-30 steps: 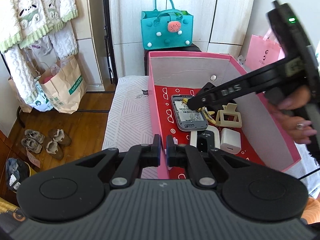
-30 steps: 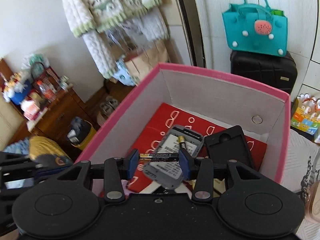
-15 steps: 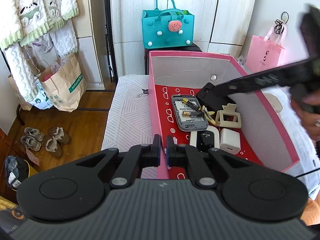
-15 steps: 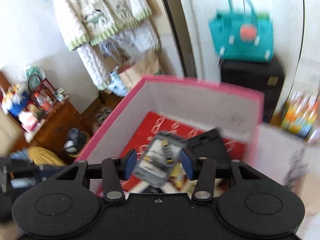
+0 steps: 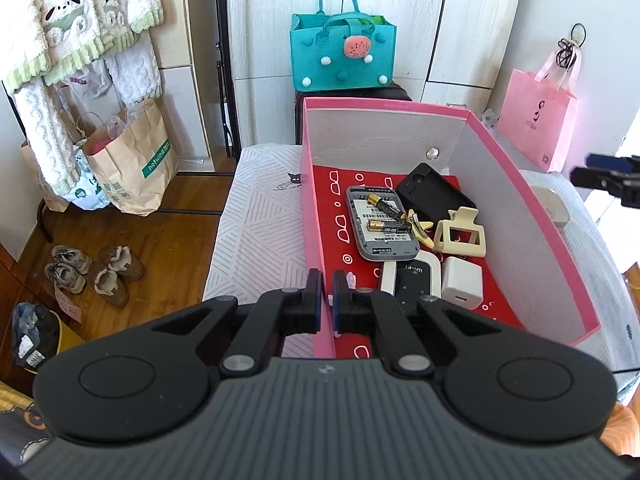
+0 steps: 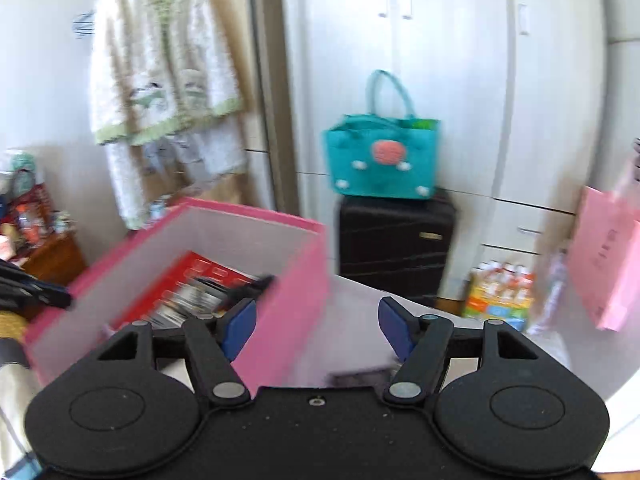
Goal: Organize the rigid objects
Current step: 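Move the open right tool back toward the beige round case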
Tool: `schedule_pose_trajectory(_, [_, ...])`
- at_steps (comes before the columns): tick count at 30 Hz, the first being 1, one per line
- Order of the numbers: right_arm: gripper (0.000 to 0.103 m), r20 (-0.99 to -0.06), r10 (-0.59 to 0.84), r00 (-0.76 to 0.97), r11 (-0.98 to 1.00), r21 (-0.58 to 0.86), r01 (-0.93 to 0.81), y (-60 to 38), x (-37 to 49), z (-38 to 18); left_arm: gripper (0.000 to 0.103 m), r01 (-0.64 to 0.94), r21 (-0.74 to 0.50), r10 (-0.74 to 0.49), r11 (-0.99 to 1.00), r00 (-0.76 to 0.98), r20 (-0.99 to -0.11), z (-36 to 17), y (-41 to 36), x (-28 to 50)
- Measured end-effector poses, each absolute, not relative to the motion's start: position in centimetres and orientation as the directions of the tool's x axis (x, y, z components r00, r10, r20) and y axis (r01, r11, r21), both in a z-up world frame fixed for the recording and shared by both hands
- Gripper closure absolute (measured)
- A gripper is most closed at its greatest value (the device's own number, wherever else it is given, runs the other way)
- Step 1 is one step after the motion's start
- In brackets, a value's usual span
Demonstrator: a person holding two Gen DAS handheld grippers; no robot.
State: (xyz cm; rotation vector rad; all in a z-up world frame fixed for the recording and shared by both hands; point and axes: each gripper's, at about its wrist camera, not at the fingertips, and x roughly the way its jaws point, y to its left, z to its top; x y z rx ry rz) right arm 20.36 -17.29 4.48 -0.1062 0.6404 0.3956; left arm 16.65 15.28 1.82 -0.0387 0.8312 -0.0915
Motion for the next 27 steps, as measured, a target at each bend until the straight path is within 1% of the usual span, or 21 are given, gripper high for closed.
schedule_pose_trajectory(4, [0.03, -0.604, 0.264, 0.752, 0.943, -0.001, -0.332, -20.3, 20.3, 1.9, 0.099, 0.055, -0.055, -0.078, 0.997, 0.669, -0.739, 1.9, 14.9, 16.7])
schedule_pose_trajectory(8, [0.03, -0.605, 0.181, 0.775, 0.961, -0.061, -0.272, -22.6, 20.3, -0.4, 0.099, 0.041, -0.049, -0.064, 0.998, 0.667, -0.742, 1.9, 14.7, 16.8])
schedule_pose_trajectory(12, [0.03, -0.592, 0.15, 0.792, 0.969, -0.069, -0.235, -24.3, 20.9, -2.1, 0.098, 0.034, -0.035, -0.049, 0.999, 0.664, -0.746, 2.1, 14.4, 16.9])
schedule_pose_trajectory(19, [0.03, -0.622, 0.2, 0.757, 0.955, -0.047, -0.291, -24.3, 22.2, -4.4, 0.098, 0.017, -0.031, -0.034, 0.999, 0.661, -0.749, 2.1, 14.3, 17.0])
schedule_pose_trajectory(22, [0.029, -0.642, 0.189, 0.743, 0.953, -0.063, -0.297, -23.9, 23.0, -5.6, 0.098, 0.018, -0.031, -0.035, 0.999, 0.659, -0.751, 2.1, 14.3, 17.0])
schedule_pose_trajectory(25, [0.02, -0.663, 0.173, 0.728, 0.952, -0.078, -0.296, -23.5, 24.0, -6.6, 0.098, 0.016, -0.039, -0.04, 0.999, 0.66, -0.75, 2.1, 14.4, 17.1])
schedule_pose_trajectory(27, [0.02, -0.669, 0.173, 0.723, 0.943, -0.098, -0.317, -23.1, 24.5, -7.0, 0.098, 0.018, -0.036, -0.039, 0.999, 0.663, -0.748, 2.0, 14.4, 17.1])
